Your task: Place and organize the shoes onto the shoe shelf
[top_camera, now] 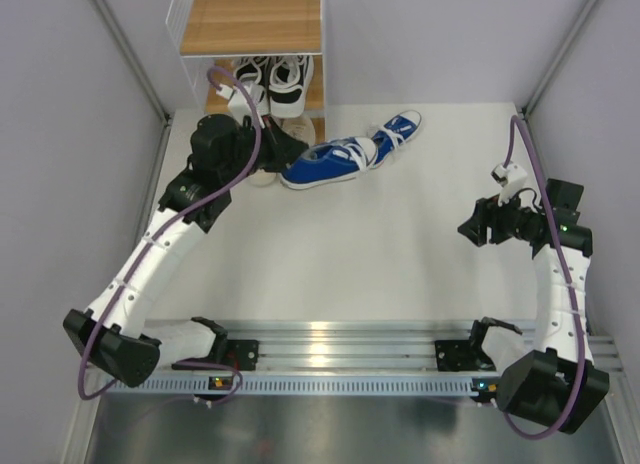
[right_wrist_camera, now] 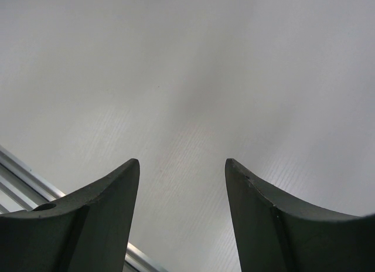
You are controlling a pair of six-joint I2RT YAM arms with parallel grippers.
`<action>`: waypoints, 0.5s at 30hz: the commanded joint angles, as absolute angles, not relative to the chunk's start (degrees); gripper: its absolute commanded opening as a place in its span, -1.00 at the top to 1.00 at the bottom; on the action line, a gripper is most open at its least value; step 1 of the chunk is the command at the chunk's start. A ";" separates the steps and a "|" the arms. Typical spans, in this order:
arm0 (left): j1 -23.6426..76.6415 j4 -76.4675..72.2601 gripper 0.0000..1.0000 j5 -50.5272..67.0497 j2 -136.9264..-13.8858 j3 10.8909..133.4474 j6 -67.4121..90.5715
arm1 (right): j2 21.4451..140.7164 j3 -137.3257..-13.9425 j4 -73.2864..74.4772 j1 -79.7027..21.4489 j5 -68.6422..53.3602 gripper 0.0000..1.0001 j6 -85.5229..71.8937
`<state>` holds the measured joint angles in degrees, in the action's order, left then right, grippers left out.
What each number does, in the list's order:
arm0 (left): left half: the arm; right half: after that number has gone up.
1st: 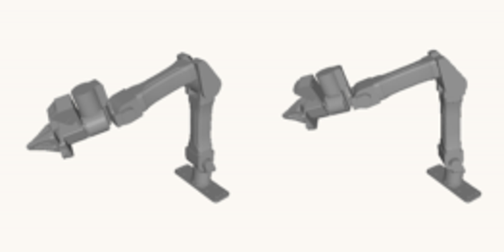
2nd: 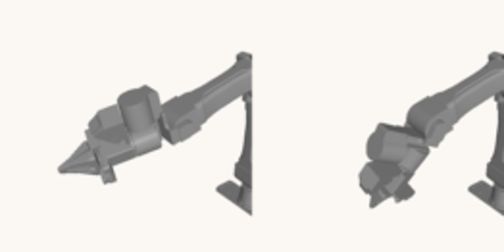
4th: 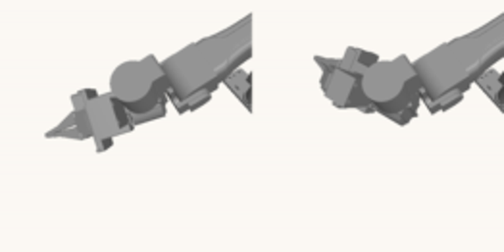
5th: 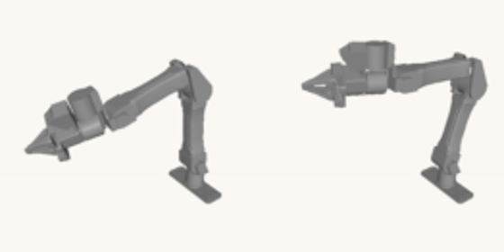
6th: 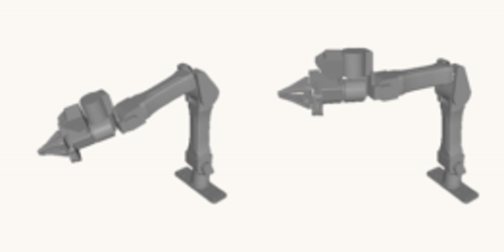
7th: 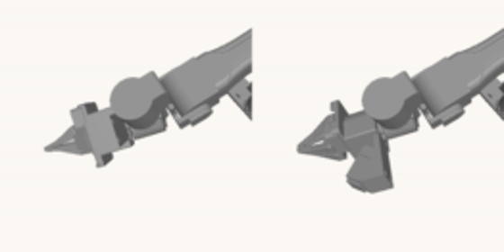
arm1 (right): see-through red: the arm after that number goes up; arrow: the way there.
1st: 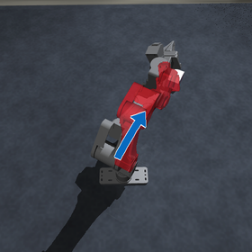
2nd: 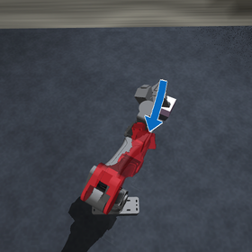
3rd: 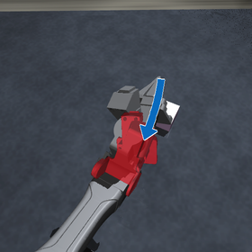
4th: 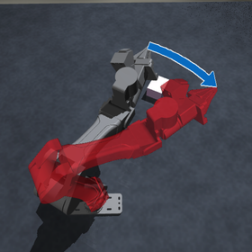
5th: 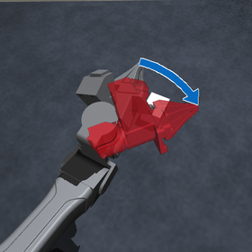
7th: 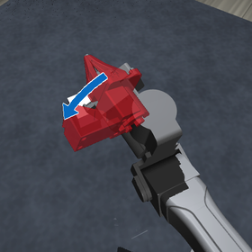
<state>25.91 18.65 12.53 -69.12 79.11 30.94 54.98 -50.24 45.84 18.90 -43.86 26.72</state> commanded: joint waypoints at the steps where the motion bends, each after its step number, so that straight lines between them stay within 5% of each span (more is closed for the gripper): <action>1: 25.58 5.37 1.00 16.96 -67.33 74.19 35.68 | 54.58 -51.50 44.38 19.60 -45.00 -0.22 26.54; 15: 25.84 -11.60 1.00 21.79 -70.05 48.18 39.29 | 53.79 -49.83 43.95 19.60 -44.91 -0.21 26.63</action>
<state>25.91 0.56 19.07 -70.06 51.35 37.89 54.96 -50.22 45.82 18.90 -43.83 26.74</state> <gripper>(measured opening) 0.098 0.608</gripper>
